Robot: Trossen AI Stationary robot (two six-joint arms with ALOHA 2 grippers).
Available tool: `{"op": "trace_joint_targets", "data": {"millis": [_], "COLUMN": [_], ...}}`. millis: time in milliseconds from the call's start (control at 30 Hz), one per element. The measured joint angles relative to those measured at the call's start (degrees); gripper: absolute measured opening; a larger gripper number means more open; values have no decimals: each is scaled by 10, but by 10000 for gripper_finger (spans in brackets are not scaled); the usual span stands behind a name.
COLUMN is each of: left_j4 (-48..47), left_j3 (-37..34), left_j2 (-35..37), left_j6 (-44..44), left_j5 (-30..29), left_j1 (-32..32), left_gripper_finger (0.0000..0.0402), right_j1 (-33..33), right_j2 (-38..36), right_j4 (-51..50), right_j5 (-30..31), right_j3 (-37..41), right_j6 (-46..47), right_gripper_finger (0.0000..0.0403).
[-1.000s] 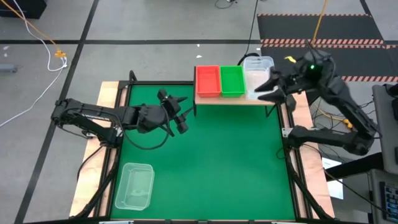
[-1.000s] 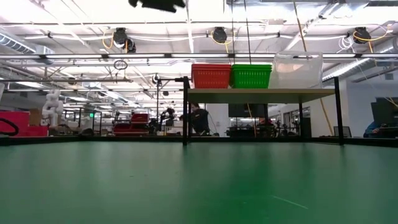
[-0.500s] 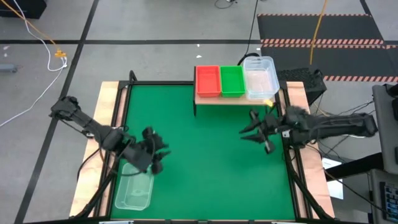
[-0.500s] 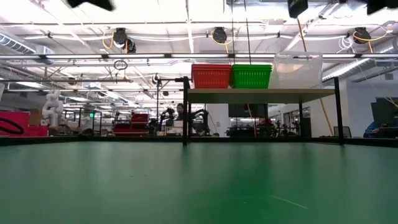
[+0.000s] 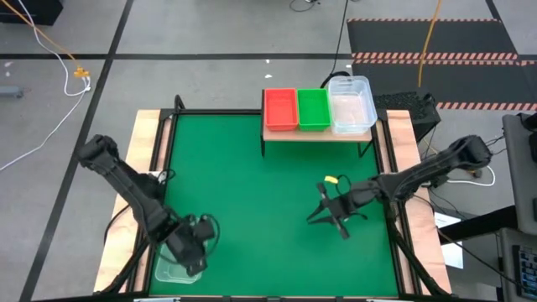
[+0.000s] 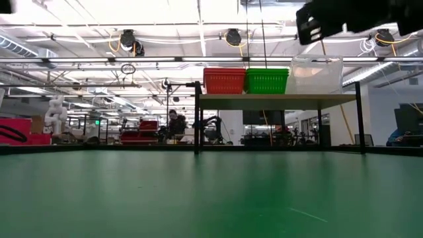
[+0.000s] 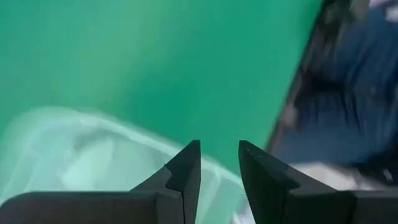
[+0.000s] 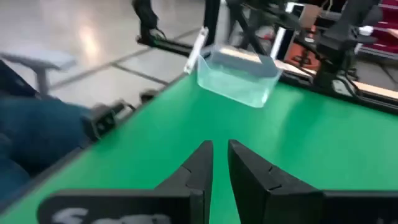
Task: Stack baskets on shelf by color
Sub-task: Stack the top transparent bin on the top of the transparent bin
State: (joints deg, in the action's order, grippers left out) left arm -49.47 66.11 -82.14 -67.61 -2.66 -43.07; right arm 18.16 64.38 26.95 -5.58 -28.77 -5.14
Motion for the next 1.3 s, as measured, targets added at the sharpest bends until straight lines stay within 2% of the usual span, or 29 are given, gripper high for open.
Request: {"op": "trace_joint_targets", "data": {"millis": [167, 267, 433, 567, 733, 867, 967, 1133, 1300], "left_j4": [7, 45, 139, 147, 162, 171, 178, 222, 243], "left_j3": [0, 0, 0, 0, 0, 2, 1, -1, -1], "left_j2": [-49, -68, -83, -100, -132, -149, -149, -147, -147], "left_j6": [-73, -126, -206, -306, -396, -410, -429, -425, -444], "left_j5": [97, 138, 138, 122, 120, 132, 151, 170, 244], "left_j1": [-27, -40, -64, -85, -107, -111, -107, -98, -87], "left_gripper_finger": [111, 111, 112, 128, 181, 229, 243, 219, 169], "right_j1": [3, 4, 3, -6, -28, -43, -46, -46, -46], "right_j2": [57, 85, 124, 136, 128, 128, 127, 128, 128], "right_j4": [37, 62, 151, 213, 230, 233, 234, 237, 234], "right_j5": [-5, -7, -33, -32, -17, -19, -20, -22, -21], "right_j3": [0, 0, 0, 0, -1, -1, -1, -1, -1], "right_j6": [-45, -46, -72, -92, -93, -95, -108, -125, -125], "right_gripper_finger": [39, 39, 39, 41, 65, 90, 103, 106, 105]}}
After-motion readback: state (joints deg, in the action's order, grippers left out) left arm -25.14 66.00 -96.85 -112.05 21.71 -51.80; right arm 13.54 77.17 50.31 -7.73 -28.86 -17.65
